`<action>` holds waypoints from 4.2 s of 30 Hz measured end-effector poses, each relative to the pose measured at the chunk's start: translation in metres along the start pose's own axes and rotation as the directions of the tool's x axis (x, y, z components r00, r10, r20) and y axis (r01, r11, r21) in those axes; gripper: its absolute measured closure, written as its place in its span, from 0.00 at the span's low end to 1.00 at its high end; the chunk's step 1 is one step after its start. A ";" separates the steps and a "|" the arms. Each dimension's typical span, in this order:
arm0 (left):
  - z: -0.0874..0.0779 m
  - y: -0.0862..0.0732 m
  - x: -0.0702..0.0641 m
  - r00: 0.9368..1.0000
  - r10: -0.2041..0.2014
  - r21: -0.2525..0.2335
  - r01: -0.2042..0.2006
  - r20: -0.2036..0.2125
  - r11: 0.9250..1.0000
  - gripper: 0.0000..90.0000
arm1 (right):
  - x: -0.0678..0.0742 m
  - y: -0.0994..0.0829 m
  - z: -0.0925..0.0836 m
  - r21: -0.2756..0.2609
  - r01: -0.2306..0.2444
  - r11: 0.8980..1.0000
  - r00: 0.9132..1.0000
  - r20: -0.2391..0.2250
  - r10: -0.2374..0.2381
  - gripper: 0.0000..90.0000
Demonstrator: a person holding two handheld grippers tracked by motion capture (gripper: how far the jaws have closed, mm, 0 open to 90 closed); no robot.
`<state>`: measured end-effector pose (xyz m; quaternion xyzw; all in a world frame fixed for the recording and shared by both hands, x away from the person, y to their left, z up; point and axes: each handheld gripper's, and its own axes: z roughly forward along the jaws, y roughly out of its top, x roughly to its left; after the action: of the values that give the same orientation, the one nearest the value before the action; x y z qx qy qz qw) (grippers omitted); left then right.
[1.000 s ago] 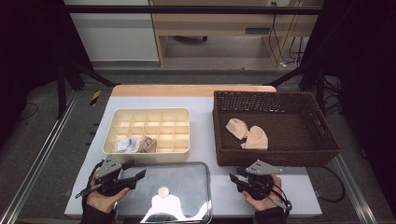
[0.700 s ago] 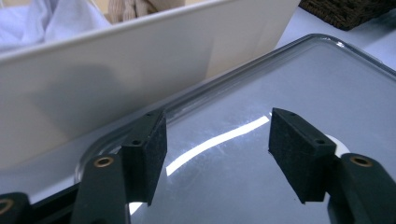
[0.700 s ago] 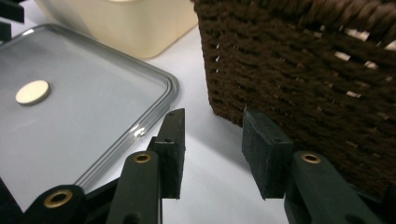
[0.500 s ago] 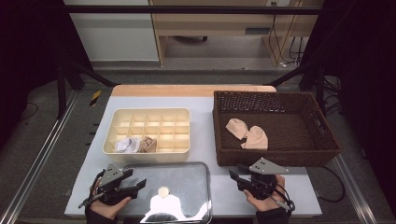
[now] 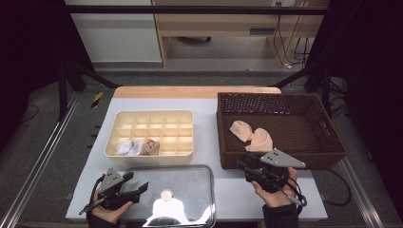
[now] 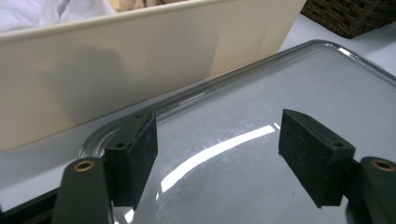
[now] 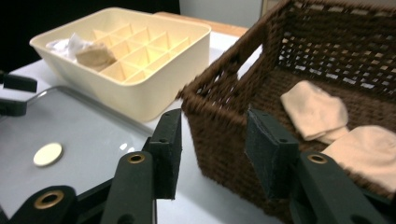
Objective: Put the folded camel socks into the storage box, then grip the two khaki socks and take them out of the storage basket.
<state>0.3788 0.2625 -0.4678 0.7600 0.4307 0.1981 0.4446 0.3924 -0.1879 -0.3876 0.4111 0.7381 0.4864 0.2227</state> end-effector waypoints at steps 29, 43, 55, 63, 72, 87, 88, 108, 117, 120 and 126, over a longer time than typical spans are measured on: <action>0.000 -0.002 0.005 0.999 -0.001 -0.004 0.001 -0.034 1.000 0.36 | -0.051 0.082 0.033 -0.004 -0.024 1.000 0.989 0.145 0.024 0.54; 0.003 -0.004 0.008 0.999 -0.017 0.018 0.017 -0.029 1.000 0.34 | -0.072 0.113 0.069 0.033 -0.034 0.999 0.978 0.206 0.026 0.55; 0.002 -0.004 0.010 0.999 -0.029 0.014 0.030 -0.034 0.999 0.34 | -0.084 0.117 0.105 0.073 -0.038 0.997 0.970 0.244 0.019 0.55; 0.003 -0.004 0.010 0.999 -0.029 0.017 0.029 -0.033 0.999 0.34 | -0.095 0.105 0.128 0.126 -0.046 0.991 0.967 0.256 0.012 0.56; 0.002 -0.005 0.010 0.999 -0.027 0.020 0.028 -0.031 0.999 0.35 | -0.101 0.089 0.147 0.211 -0.045 0.977 0.963 0.270 -0.014 0.58; 0.004 -0.005 0.009 0.999 -0.020 0.029 0.022 -0.036 0.999 0.35 | -0.121 0.054 0.162 0.317 -0.140 0.938 0.955 0.292 0.044 0.56; 0.004 -0.005 0.009 0.999 -0.019 0.029 0.020 -0.036 0.999 0.35 | -0.122 0.053 0.162 0.326 -0.153 0.933 0.955 0.291 0.054 0.56; 0.004 -0.005 0.009 0.999 -0.017 0.026 0.018 -0.031 1.000 0.35 | -0.127 0.041 0.177 0.443 -0.225 0.868 0.953 0.286 0.101 0.48; 0.004 -0.005 0.008 0.999 -0.012 0.028 0.013 -0.032 1.000 0.35 | -0.126 0.035 0.183 0.519 -0.215 0.827 0.962 0.257 0.090 0.67; 0.004 -0.005 0.008 0.999 -0.011 0.030 0.012 -0.032 0.999 0.35 | -0.125 0.035 0.183 0.525 -0.209 0.825 0.965 0.249 0.086 0.81; 0.005 -0.005 0.008 0.999 -0.011 0.031 0.012 -0.033 0.999 0.36 | -0.123 0.044 0.173 0.494 -0.214 0.842 0.958 0.273 0.083 0.88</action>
<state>0.3846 0.2680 -0.4750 0.7610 0.4453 0.2012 0.4268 0.6049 -0.1886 -0.4308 0.5681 0.7748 0.2314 0.1530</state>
